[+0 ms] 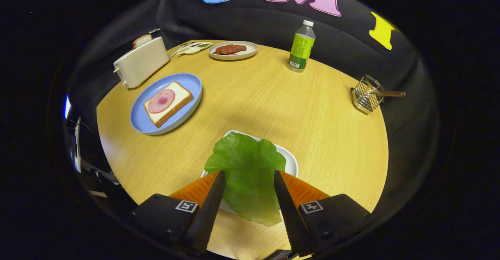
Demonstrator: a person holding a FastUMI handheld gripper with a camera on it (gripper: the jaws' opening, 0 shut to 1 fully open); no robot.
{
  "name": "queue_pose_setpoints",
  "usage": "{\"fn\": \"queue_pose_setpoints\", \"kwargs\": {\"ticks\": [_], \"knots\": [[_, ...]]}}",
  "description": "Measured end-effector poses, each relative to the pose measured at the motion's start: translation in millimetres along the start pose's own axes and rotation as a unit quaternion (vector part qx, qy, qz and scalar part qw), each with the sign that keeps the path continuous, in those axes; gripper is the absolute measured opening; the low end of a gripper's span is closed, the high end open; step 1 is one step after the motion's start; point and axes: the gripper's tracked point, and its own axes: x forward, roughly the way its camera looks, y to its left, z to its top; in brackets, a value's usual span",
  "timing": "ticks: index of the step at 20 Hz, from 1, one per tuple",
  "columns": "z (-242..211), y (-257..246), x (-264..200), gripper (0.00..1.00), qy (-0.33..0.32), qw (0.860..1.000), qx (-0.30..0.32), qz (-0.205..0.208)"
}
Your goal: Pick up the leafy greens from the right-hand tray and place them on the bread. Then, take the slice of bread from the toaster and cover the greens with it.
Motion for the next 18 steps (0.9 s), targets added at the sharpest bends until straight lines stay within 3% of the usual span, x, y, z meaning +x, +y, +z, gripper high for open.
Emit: {"fn": "queue_pose_setpoints", "kwargs": {"ticks": [5,6,10,12,13,15,18], "knots": [[-5.9,-5.4,20.0,0.71,0.016,1.000,0.000,-0.006],[-7.8,-4.2,23.3,0.61,0.019,1.000,0.000,-0.006],[-13.6,-3.0,30.1,0.42,0.023,1.000,0.008,-0.015],[-13.2,0.4,30.4,0.22,0.017,1.000,0.014,-0.009],[-14.6,1.4,27.4,0.21,0.017,1.000,0.021,-0.009],[-12.6,1.3,28.0,0.08,0.015,0.999,0.030,-0.001],[-5.1,-5.5,15.4,0.07,-0.006,0.999,0.038,-0.014]]}}
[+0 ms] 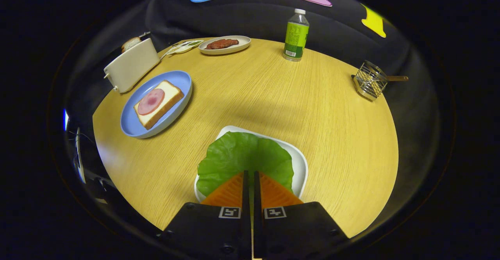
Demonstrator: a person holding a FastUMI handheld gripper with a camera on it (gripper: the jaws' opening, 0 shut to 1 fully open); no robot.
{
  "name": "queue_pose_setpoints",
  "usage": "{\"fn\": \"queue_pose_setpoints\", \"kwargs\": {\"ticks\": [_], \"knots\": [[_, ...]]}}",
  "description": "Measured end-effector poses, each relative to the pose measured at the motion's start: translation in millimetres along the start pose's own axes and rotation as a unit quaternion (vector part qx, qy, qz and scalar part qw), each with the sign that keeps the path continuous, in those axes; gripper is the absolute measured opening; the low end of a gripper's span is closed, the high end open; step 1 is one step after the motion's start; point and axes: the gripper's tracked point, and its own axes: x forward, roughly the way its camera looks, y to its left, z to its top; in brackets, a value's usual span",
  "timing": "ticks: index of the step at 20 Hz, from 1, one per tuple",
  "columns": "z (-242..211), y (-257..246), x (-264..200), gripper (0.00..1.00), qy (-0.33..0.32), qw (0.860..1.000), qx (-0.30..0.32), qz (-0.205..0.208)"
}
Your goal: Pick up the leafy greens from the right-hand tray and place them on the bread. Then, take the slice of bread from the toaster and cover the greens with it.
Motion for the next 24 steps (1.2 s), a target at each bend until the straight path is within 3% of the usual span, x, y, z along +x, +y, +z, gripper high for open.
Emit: {"fn": "queue_pose_setpoints", "kwargs": {"ticks": [3,5,6,7,8,9,11,15,17,18,21,24], "knots": [[-1.5,-15.0,-7.3,0.07,0.001,1.000,0.008,-0.030],[-13.9,-9.6,-8.5,0.07,0.024,1.000,-0.005,-0.016],[-14.8,-5.6,-6.9,0.33,0.025,1.000,-0.015,-0.010],[-13.5,-0.8,-8.0,0.46,0.025,0.999,-0.025,-0.002],[-12.3,1.1,-6.4,0.68,0.025,0.999,-0.039,-0.002],[-11.3,-0.8,-2.2,0.73,0.029,0.998,-0.053,-0.008],[-13.6,-0.7,7.4,0.68,0.048,0.997,-0.067,-0.010],[-16.4,6.8,11.1,0.63,0.087,0.995,-0.037,0.024],[-15.4,7.8,13.2,0.47,0.084,0.994,-0.058,0.026],[-14.9,9.8,10.9,0.17,0.079,0.994,-0.074,0.027],[-12.7,10.4,10.6,0.06,0.070,0.995,-0.073,0.024],[5.6,13.6,-5.1,0.05,0.038,0.998,-0.033,0.025]]}}
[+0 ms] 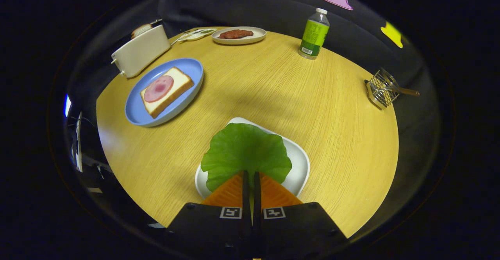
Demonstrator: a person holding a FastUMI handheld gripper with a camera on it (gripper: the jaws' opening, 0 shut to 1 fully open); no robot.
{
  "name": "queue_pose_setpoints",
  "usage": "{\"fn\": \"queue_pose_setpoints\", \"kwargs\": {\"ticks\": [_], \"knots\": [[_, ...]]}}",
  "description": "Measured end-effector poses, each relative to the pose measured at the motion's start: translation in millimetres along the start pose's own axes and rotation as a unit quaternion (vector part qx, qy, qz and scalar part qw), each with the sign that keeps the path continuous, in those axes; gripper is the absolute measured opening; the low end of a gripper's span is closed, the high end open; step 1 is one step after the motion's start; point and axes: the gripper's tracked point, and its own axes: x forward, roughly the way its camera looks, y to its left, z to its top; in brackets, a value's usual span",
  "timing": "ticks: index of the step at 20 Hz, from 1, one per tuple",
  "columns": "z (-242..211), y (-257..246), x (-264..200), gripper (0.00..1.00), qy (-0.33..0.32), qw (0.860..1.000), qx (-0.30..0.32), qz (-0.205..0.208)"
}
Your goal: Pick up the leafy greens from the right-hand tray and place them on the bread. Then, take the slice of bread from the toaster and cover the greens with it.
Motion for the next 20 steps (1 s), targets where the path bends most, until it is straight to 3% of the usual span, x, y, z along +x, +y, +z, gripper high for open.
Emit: {"fn": "queue_pose_setpoints", "kwargs": {"ticks": [5,10,20], "knots": [[31.3,6.3,-36.4,0.05,-0.051,0.998,0.040,-0.009],[77.7,45.1,-64.9,0.06,-0.096,0.994,0.043,0.011],[154.1,157.4,-45.2,0.05,-0.119,0.989,0.004,0.085]]}}
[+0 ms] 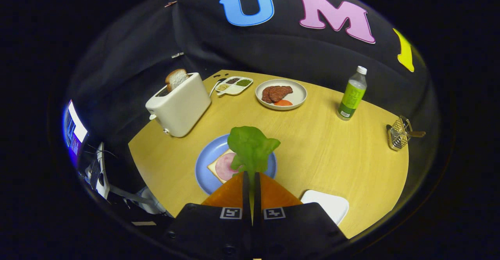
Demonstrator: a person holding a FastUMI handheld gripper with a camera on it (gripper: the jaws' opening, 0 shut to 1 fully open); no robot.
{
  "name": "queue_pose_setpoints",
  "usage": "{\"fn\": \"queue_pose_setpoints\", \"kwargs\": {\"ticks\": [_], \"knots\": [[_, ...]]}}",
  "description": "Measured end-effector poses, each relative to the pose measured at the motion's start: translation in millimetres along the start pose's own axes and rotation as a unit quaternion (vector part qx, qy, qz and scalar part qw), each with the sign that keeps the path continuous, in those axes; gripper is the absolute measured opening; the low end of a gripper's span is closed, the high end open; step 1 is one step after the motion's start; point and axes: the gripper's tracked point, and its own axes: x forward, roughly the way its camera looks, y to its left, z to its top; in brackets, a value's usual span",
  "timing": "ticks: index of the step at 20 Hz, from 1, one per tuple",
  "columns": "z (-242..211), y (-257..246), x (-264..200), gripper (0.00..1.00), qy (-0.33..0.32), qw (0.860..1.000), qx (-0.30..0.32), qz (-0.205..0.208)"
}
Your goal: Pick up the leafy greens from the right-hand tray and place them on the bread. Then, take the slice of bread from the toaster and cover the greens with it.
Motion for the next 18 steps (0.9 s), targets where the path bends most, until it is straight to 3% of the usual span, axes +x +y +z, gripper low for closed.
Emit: {"fn": "queue_pose_setpoints", "kwargs": {"ticks": [10,11,16,18], "knots": [[14.9,33.6,48.1,0.06,0.020,1.000,0.002,0.020],[17.5,29.9,52.8,0.11,0.015,1.000,0.009,0.011],[21.0,29.6,54.0,0.80,0.010,1.000,0.016,0.007],[21.6,30.4,51.6,0.81,0.008,1.000,0.013,0.005]]}}
